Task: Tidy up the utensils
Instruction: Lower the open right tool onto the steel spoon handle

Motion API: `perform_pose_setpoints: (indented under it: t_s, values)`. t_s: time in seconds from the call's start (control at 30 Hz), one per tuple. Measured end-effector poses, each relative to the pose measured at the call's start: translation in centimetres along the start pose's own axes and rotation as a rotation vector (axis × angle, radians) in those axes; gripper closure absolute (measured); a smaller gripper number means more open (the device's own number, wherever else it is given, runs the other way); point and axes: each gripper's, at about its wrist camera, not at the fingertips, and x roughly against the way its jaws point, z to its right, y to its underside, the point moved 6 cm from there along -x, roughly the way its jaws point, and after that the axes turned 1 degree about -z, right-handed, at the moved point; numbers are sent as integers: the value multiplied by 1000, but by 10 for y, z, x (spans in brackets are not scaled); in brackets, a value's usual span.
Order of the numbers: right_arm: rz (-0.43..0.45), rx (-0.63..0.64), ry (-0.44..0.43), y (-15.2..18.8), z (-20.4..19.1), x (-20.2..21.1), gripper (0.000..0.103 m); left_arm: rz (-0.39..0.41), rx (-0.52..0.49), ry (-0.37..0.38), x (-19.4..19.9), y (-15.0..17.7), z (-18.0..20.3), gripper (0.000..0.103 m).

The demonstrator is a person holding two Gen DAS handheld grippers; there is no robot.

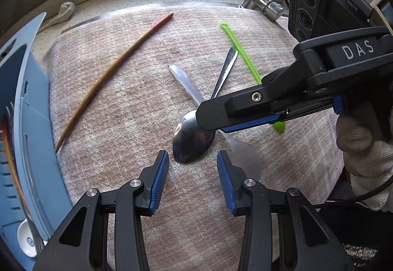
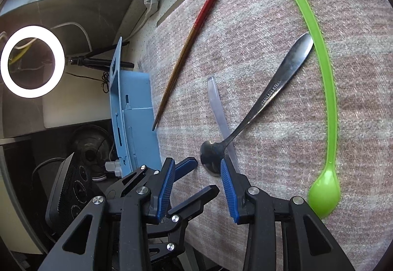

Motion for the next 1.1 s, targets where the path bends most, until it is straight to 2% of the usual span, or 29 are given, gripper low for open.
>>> perform_pose_setpoints:
  t_s: [0.4, 0.63, 1.1]
  values:
    - [9, -16, 8, 4, -2, -11, 67, 4, 14, 30, -8, -9, 20, 65]
    - [20, -35, 50, 4, 0, -12, 68, 24, 45, 33, -5, -3, 11, 65]
    - [37, -42, -8, -7, -11, -6, 68, 23, 30, 24, -4, -4, 10, 65]
